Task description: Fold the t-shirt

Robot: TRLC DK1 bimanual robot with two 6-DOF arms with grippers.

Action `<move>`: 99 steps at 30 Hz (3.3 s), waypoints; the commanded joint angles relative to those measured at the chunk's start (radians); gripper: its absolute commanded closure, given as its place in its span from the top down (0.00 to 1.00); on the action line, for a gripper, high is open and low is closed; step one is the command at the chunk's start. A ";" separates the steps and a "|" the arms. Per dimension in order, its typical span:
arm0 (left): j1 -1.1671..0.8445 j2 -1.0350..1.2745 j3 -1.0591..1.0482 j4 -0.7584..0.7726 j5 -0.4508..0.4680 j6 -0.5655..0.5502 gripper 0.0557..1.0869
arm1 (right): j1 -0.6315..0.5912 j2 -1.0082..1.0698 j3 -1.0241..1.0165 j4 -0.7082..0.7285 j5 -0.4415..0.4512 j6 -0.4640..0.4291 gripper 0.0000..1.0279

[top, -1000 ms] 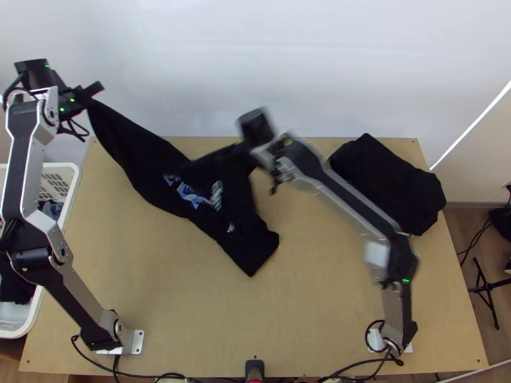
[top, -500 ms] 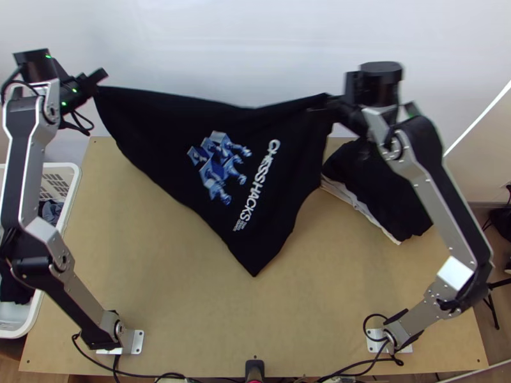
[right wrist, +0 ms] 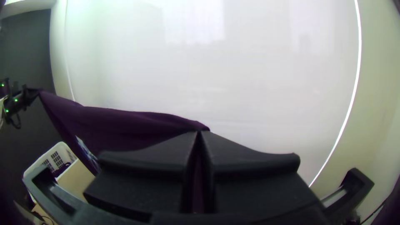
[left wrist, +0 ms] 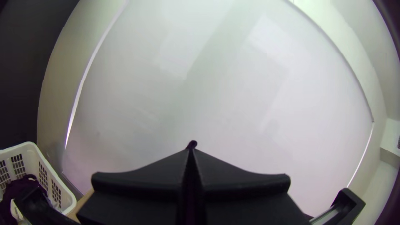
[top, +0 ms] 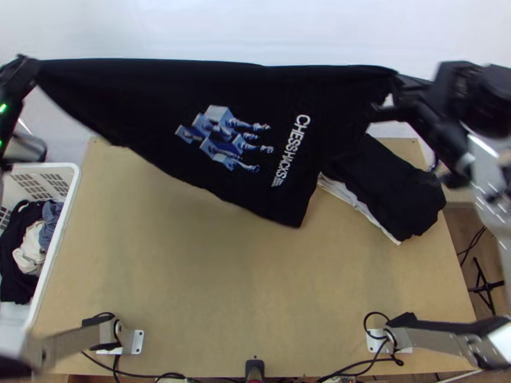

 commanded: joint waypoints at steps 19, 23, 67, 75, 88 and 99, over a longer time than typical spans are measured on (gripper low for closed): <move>0.071 -0.580 -0.477 0.247 0.002 0.020 0.03 | 0.099 -0.561 -0.205 -0.109 -0.378 -0.023 0.03; 0.086 -0.613 -0.460 0.270 0.001 0.026 0.03 | 0.087 -0.634 -0.217 -0.031 -0.403 -0.017 0.03; 0.083 -0.574 -0.759 0.024 0.025 0.125 0.03 | -0.074 -0.929 -1.105 0.471 -0.600 0.299 0.03; 0.068 -0.149 -0.731 0.242 0.024 0.130 0.03 | -0.066 -0.573 -1.155 0.776 -0.599 0.281 0.03; 0.076 0.559 -0.381 0.418 -0.050 0.135 0.03 | -0.043 0.166 -0.688 0.658 -0.418 0.307 0.03; -0.003 0.855 -0.035 0.262 -0.119 0.133 0.03 | -0.071 0.527 -0.276 0.362 -0.291 0.373 0.03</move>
